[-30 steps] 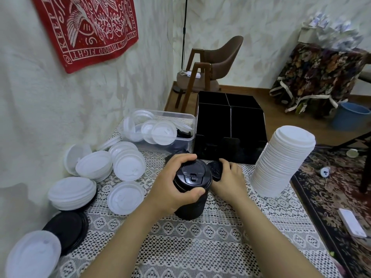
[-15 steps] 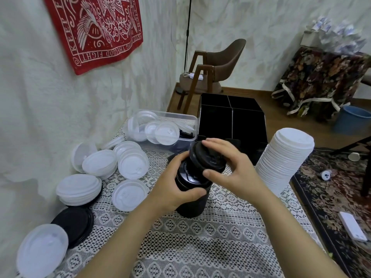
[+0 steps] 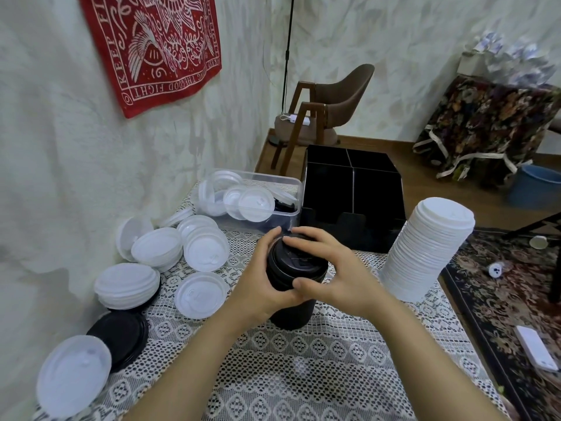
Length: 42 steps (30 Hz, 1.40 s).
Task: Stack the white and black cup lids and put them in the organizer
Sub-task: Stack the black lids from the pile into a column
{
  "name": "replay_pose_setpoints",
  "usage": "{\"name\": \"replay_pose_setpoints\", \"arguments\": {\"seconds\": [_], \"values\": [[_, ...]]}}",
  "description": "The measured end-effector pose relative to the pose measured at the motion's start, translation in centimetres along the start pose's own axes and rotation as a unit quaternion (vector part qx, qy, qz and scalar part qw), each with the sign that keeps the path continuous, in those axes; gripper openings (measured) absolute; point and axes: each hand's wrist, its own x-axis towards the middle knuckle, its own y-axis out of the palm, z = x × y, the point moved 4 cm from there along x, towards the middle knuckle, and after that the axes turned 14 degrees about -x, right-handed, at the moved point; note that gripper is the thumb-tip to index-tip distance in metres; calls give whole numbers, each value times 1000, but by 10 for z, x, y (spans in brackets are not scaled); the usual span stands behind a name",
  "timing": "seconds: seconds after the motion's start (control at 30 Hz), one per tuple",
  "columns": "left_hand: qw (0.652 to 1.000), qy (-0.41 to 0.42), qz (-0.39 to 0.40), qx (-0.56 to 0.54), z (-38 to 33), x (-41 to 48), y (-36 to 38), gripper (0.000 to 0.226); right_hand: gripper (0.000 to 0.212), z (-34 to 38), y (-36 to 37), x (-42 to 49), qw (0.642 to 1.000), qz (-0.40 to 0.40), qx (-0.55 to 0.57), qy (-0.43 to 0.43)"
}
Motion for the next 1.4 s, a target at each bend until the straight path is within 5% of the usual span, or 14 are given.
{"name": "replay_pose_setpoints", "arguments": {"seconds": [0.77, 1.4], "values": [[999, -13, -31, -36, 26, -4, 3, 99, 51, -5, 26, -8, 992, -111, 56, 10], [998, -6, -53, -35, 47, -5, 21, 95, 57, -6, 20, -14, 991, -135, -1, 14]]}}
